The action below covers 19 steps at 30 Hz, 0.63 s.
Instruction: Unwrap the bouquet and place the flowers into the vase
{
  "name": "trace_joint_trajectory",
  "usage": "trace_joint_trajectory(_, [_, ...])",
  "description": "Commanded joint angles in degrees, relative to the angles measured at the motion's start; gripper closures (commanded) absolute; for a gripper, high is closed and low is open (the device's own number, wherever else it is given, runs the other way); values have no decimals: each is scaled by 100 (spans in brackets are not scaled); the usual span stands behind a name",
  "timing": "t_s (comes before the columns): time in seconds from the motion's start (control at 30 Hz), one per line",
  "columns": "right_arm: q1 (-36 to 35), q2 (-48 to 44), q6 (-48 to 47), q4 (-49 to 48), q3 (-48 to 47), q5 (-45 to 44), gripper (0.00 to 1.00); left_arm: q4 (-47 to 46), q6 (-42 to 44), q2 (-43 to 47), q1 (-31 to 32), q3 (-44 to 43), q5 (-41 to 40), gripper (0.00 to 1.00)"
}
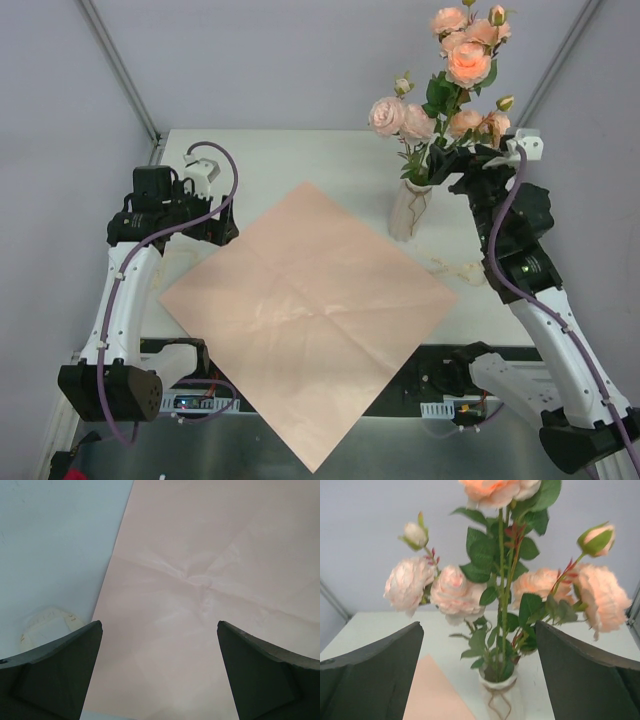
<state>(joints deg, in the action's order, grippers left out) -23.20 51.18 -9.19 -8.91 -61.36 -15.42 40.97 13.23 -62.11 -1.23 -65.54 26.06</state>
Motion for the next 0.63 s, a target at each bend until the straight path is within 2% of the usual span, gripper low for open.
trace_joint_trajectory(0.0, [-35,85,260,1566,-209,828,4,7,-110,146,-52,-249,197,1])
trace_joint_trajectory(0.07, [-44,138,365,1909,-166,1216,4,7,-128,164,-61,-240,206,1])
trace_joint_trajectory(0.23, [-88,296,655,2612,-174,1199,4,7,-111,225,-70,-223,197,1])
trace_joint_trajectory(0.6, [-457,595,603,2702,-104,997,4,-36,-251,252,-70,-126,180,1])
